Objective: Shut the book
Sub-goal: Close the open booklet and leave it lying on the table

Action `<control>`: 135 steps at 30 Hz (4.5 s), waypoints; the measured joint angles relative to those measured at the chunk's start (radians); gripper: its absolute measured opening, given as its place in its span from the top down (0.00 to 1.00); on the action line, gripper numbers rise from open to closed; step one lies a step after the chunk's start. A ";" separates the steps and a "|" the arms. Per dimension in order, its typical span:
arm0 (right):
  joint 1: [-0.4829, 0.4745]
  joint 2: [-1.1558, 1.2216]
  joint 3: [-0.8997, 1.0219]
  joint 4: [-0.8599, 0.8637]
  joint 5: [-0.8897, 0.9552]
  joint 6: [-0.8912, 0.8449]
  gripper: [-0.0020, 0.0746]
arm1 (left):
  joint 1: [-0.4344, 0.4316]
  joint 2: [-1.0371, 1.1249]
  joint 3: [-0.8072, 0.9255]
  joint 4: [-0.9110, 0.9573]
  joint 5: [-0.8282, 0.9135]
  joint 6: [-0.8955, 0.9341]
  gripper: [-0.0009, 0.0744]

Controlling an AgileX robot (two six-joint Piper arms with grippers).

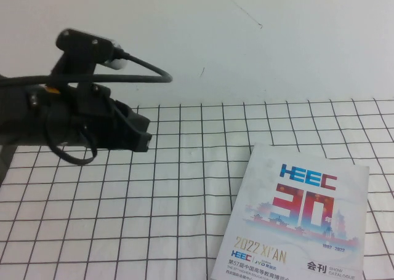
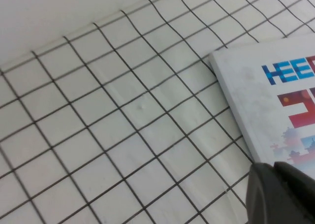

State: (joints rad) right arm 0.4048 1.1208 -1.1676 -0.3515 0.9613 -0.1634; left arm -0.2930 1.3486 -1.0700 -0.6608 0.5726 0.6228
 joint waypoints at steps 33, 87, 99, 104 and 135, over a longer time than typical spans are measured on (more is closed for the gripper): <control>0.000 -1.105 0.817 -0.041 -0.335 0.318 0.98 | 0.000 -1.150 0.846 0.176 -0.429 0.007 0.99; 0.000 -1.111 0.827 -0.015 -0.277 0.325 0.98 | 0.156 -1.359 1.085 0.615 -0.237 -0.766 0.99; 0.000 -1.111 0.827 -0.015 -0.277 0.325 0.98 | 0.260 -1.361 1.085 0.627 -0.235 -0.728 0.99; 0.000 -1.111 0.827 -0.015 -0.277 0.325 0.98 | 0.262 -1.361 1.085 0.627 -0.235 -0.707 0.99; 0.000 -1.111 0.827 -0.015 -0.277 0.325 0.98 | 0.265 -1.361 1.085 0.623 -0.235 -0.644 0.99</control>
State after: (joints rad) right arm 0.4048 0.0094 -0.3409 -0.3661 0.6842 0.1614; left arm -0.0275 -0.0124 0.0151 -0.0377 0.3376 -0.0210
